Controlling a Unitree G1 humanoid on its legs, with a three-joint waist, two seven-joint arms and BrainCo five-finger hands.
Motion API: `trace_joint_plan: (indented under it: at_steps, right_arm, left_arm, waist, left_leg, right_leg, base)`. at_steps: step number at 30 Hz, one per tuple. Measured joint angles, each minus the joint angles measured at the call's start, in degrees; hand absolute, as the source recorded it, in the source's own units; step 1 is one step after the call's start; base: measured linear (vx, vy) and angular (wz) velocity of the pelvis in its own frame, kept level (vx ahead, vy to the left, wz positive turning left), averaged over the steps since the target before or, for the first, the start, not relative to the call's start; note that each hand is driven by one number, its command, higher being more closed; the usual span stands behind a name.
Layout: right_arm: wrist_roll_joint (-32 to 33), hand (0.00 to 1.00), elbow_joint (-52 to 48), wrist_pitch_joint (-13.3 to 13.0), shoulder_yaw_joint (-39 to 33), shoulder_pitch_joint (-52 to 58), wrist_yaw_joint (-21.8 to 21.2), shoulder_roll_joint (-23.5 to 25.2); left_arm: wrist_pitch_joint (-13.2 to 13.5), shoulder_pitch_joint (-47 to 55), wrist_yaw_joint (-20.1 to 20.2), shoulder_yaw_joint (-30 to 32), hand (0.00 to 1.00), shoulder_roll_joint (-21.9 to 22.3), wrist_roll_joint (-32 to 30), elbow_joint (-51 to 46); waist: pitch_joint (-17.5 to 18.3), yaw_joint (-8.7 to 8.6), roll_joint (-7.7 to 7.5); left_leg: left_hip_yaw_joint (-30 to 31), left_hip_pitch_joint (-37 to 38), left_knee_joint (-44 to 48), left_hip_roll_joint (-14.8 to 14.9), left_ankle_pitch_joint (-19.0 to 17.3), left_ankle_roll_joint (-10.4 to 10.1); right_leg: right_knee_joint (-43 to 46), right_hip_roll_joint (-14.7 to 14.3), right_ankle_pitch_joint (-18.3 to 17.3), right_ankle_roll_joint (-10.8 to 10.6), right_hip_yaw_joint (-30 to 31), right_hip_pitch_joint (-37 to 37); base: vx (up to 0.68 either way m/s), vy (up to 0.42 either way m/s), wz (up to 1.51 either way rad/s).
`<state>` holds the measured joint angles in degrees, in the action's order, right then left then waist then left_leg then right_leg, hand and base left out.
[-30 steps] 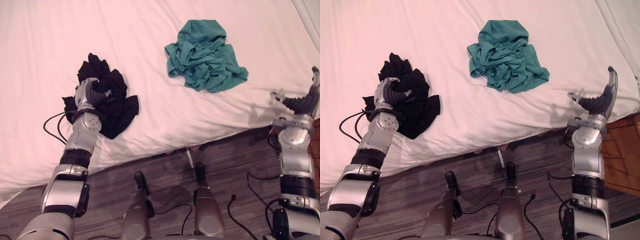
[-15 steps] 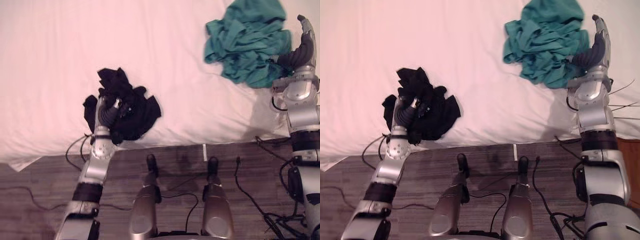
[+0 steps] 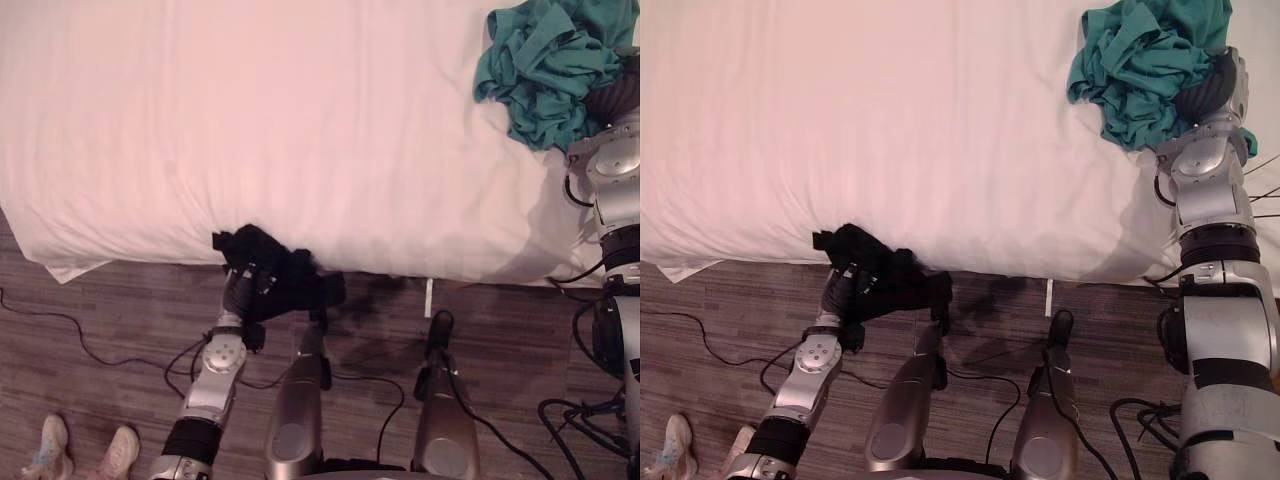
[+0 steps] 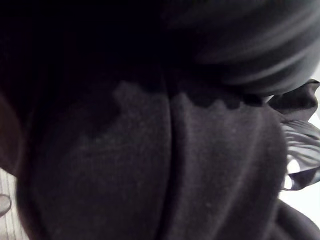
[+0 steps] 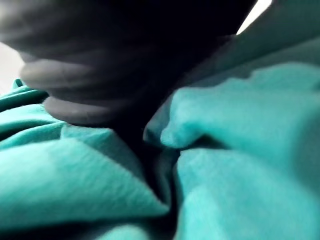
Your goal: Tidy the bed and pick cloth on bed and put in laundry
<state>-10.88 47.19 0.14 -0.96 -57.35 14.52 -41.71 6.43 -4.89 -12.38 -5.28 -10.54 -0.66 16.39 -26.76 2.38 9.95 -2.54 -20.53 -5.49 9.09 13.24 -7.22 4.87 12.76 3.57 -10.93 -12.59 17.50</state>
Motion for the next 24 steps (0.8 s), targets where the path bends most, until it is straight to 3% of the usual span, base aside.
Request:
trace_joint_plan:
  at_steps: [2, 5, 6, 9, 11, 15, 20, 22, 23, 24]
  right_arm:
    - [2.9, 1.00, -5.7, 0.0, -5.3, 7.3, 0.4, 4.9]
    - [7.4, 1.00, -15.3, -1.0, -8.0, 20.5, 0.4, 14.8]
    - [8.9, 1.00, -19.9, -1.8, -8.4, 28.1, 0.2, 20.8]
    - [11.1, 1.00, -26.3, -3.3, -8.6, 43.7, -1.8, 30.7]
    - [11.5, 1.00, -27.4, -3.4, -8.7, 51.8, -3.7, 34.8]
    - [11.6, 1.00, -28.6, -3.2, -8.6, 61.6, -6.4, 38.7]
    - [11.3, 1.00, -28.3, -1.6, -5.6, 65.0, -7.0, 40.3]
    - [11.4, 1.00, -28.3, -1.6, -4.7, 65.0, -6.5, 40.2]
    - [11.4, 1.00, -28.3, -1.6, -5.0, 65.2, -5.1, 40.5]
    - [11.5, 1.00, -28.3, -1.5, -5.4, 65.2, -4.2, 40.2]
  left_arm:
    - [-1.1, 0.5, 0.0, -0.1, 1.00, 1.2, 0.0, 0.3]
    - [-1.8, 2.1, 0.0, 0.3, 1.00, 1.4, -0.1, 1.4]
    - [-2.4, 3.6, 0.0, 1.0, 1.00, 1.4, -0.2, 1.7]
    - [-3.8, 6.2, 1.2, 2.1, 1.00, 1.6, -0.3, 2.2]
    - [-3.9, 8.8, 2.3, 3.7, 1.00, 2.4, -0.2, 2.2]
    - [-4.2, 14.1, 3.6, 5.8, 1.00, 4.9, 0.0, 1.1]
    - [-4.2, 18.9, 3.4, 8.5, 1.00, 9.8, 3.7, -1.8]
    - [-3.8, 19.0, 2.1, 9.8, 1.00, 12.2, 7.6, -1.9]
    - [-3.8, 18.8, 1.5, 10.2, 1.00, 13.2, 9.5, -2.0]
    - [-3.8, 18.9, 1.0, 10.3, 1.00, 13.4, 10.3, -2.3]
  waist:
    - [0.4, -0.05, -0.89]
    - [3.0, -0.62, -4.48]
    - [5.1, -1.71, -6.16]
    - [8.4, -2.24, -9.31]
    - [11.0, -2.68, -10.81]
    - [14.9, -3.07, -11.45]
    - [16.7, -2.70, -10.35]
    - [17.2, -2.71, -9.49]
    - [17.6, -2.87, -8.88]
    - [17.6, -2.80, -8.58]
  left_leg:
    - [-0.6, 2.3, 0.0, 0.1, 0.0, 0.0]
    - [-2.8, 5.1, 0.0, 0.2, -0.2, -0.2]
    - [-3.4, 6.1, 0.0, 0.6, -0.9, -0.9]
    - [-5.0, 10.2, 0.0, 1.0, -2.9, -0.6]
    - [-6.1, 12.9, -0.1, 1.0, -4.1, -0.7]
    - [-8.6, 16.9, -0.4, 1.0, -5.8, -1.1]
    - [-9.9, 20.0, 0.0, 1.9, -6.7, -1.7]
    - [-5.7, 18.0, 0.0, 2.0, -6.5, -1.8]
    - [-6.2, 15.6, 0.0, 2.4, -7.3, -0.6]
    - [-11.9, 14.3, 1.5, 3.6, -9.1, 2.2]
  right_leg:
    - [0.0, -0.1, -0.1, 0.0, 0.2, -2.1]
    - [0.1, -0.1, -1.3, 0.2, 1.3, -4.2]
    - [0.6, -0.4, -2.2, 0.4, 1.3, -4.8]
    - [3.4, -0.5, -4.8, 0.4, 2.3, -6.8]
    - [3.7, -0.4, -5.5, 0.2, 3.3, -8.6]
    - [2.9, -0.5, -5.9, 0.1, 5.2, -11.3]
    - [1.3, -1.4, -5.5, 0.3, 6.1, -14.7]
    - [0.9, -1.4, -5.8, 0.4, 1.3, -16.2]
    - [1.0, -0.8, -6.3, 0.5, -4.3, -17.8]
    - [0.9, -0.1, -6.3, 0.6, -10.4, -19.8]
  base:
    - [0.06, -0.044, -0.05]
    - [0.08, -0.050, -0.17]
    - [0.08, -0.055, -0.14]
    - [0.07, -0.039, -0.18]
    - [0.05, -0.012, -0.19]
    - [0.04, 0.011, -0.31]
    - [0.01, 0.006, -0.11]
    - [0.00, -0.020, 1.13]
    - [0.01, -0.019, 2.05]
    - [0.04, -0.015, 2.24]
